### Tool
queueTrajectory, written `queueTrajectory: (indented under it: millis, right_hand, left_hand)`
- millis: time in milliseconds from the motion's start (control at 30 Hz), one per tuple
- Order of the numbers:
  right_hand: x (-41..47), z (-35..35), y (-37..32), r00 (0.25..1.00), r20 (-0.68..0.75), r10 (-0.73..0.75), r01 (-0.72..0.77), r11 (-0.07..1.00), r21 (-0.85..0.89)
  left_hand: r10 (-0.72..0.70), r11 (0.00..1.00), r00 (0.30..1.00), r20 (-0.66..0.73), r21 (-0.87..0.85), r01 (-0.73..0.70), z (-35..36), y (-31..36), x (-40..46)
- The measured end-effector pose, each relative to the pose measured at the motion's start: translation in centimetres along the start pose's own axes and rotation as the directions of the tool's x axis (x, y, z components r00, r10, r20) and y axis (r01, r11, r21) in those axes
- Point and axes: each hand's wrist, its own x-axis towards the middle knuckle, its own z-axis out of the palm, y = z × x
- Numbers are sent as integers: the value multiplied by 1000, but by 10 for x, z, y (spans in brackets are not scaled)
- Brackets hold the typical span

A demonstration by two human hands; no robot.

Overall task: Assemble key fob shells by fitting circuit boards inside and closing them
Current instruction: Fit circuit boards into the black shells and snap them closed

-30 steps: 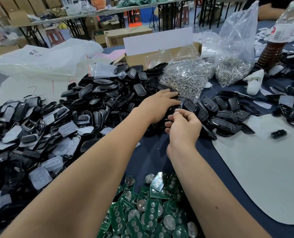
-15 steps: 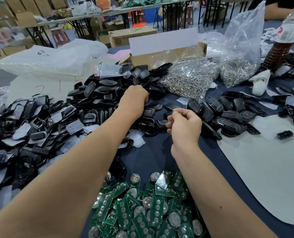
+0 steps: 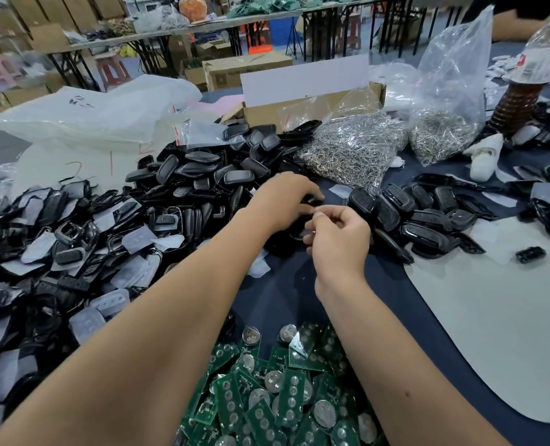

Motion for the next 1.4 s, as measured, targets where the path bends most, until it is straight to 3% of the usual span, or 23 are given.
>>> queueTrajectory:
  millis: [200, 300, 400, 500, 600, 633, 733, 800, 900, 1000, 1033, 1133, 1233, 1333, 1400]
  right_hand:
    - [0, 1, 1, 1000, 21, 5, -4, 1000, -22]
    - [-2, -1, -1, 999, 52, 8, -6, 999, -38]
    - [-1, -2, -4, 995, 94, 20, -13, 997, -82]
    - [-2, -2, -5, 984, 173, 30, -2, 987, -163]
    - [-3, -2, -3, 965, 262, 15, 56, 964, -261]
    - [-2, -3, -2, 959, 282, 9, 74, 956, -283]
    - [0, -5, -2, 947, 322, 11, 100, 940, -326]
    - [2, -8, -3, 928, 373, 13, 142, 912, -385]
    - [2, -11, -10, 833, 553, 24, 342, 765, -546]
    - [-3, -13, -20, 643, 753, 138, 631, 462, -623]
    - [-5, -14, -24, 588, 786, 194, 678, 413, -609]
    - [-9, -22, -38, 422, 823, 379, 710, 427, -561]
    - [-13, -26, -46, 300, 827, 475, 723, 452, -522]
    - [-22, -20, -42, 303, 834, 460, 780, 384, -495]
    - [-31, -12, -36, 306, 846, 437, 813, 342, -471]
  left_hand:
    - [-235, 940, 955, -182, 209, 271, 1, -25, -23]
    - [-320, 911, 925, -207, 203, 360, -6, -37, -31]
    - [-353, 914, 876, -329, 82, 398, -12, -41, -36]
    - [-389, 913, 782, -486, -90, 398, -21, -39, -35]
    - [-487, 873, 710, -508, -307, 379, -32, -35, -31]
    - [-502, 861, 732, -461, -340, 378, -34, -32, -30]
    - [-362, 921, 913, -187, -225, 319, -37, -23, -32]
    - [-281, 956, 958, -53, -100, 275, -34, -16, -38]
    - [-289, 955, 952, -100, -103, 279, -29, -9, -49]
    - [-321, 924, 942, -98, -249, 289, -24, -6, -59]
    - [-332, 910, 941, -70, -285, 300, -22, -5, -62]
    - [-338, 918, 940, -43, -234, 319, -15, -6, -72]
    - [-391, 910, 909, -145, -207, 359, -13, -12, -77]
    - [-436, 884, 870, -231, -288, 367, -17, -14, -82]
    - [-472, 839, 837, -276, -431, 332, -20, -13, -86]
